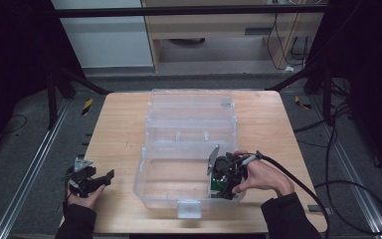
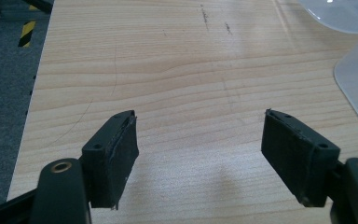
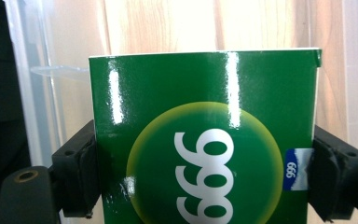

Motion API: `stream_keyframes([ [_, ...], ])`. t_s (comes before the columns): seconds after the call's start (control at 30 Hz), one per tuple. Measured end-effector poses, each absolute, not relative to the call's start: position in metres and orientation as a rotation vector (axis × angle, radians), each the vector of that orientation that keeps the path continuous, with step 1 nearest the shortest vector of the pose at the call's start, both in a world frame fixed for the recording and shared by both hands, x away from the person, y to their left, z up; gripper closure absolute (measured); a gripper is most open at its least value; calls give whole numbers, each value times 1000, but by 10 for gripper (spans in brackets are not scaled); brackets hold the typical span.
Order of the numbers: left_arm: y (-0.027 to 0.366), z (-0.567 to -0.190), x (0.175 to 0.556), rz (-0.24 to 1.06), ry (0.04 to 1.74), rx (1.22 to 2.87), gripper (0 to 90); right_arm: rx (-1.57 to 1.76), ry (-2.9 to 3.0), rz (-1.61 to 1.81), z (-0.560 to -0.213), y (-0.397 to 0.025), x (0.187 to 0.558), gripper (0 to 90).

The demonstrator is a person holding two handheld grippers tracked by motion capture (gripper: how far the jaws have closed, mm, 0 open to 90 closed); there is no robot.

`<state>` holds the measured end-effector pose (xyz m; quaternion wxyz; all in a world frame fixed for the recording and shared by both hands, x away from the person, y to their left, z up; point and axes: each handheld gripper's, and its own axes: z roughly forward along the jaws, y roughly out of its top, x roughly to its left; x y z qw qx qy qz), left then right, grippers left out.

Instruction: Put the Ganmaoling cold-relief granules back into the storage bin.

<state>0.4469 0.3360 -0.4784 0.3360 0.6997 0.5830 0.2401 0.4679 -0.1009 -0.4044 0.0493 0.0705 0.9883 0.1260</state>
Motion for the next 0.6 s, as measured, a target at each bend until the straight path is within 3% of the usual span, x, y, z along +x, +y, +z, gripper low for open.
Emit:
stream_keyframes([
  [0.33,335,-478,447,625,1519,1826,262,230,3004,400,-406,-107,466,114],
  [0.6,334,-479,447,624,1515,1831,262,269,2934,557,-378,-126,454,124],
])
